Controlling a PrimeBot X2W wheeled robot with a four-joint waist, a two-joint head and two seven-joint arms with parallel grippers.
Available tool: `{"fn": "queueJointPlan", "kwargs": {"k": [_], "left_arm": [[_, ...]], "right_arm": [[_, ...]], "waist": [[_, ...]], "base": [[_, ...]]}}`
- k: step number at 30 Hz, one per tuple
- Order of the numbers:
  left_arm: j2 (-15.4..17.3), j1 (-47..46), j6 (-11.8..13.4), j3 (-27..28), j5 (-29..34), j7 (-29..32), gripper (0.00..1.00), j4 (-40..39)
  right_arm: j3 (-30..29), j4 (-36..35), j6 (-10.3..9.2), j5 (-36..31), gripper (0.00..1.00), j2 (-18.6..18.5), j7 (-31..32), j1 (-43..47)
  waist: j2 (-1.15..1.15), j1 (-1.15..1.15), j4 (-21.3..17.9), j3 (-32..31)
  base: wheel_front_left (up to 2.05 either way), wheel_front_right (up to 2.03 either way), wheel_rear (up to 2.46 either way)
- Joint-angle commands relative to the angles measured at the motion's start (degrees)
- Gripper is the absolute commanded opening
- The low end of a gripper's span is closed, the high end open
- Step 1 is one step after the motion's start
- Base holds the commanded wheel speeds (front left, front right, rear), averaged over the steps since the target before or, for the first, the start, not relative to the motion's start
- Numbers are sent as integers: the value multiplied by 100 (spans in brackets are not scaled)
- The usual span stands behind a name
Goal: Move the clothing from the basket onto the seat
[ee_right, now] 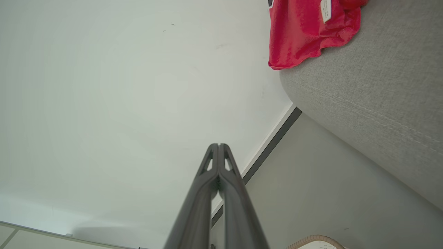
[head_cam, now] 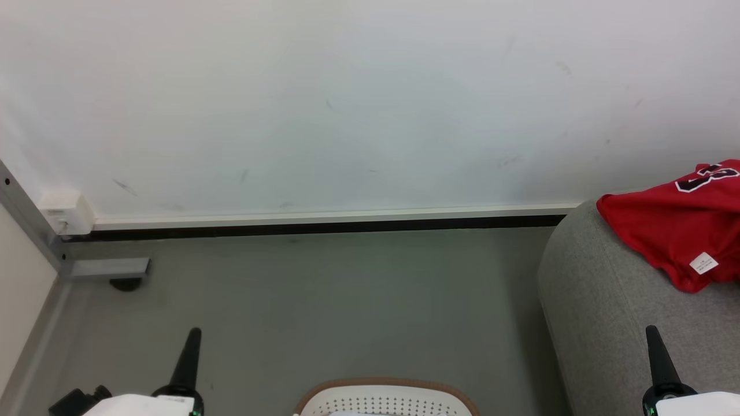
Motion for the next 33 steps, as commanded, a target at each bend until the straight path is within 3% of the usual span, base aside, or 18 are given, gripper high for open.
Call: {"fn": "queueJointPlan", "kwargs": {"k": [1, 33], "left_arm": [[0, -101, -16, 62, -140, 37, 0, -69], [-100, -283, -18, 408, -1500, 443, 0, -146]], "right_arm": [[-31, -73, -9, 195, 0, -61, 40, -111], [-152, -161, -11, 1845, 0, -89, 413, -294]], "waist": [[0, 0, 3, 5], [0, 0, 56, 117]], "base": [[0, 0, 0], [0, 0, 0]]}}
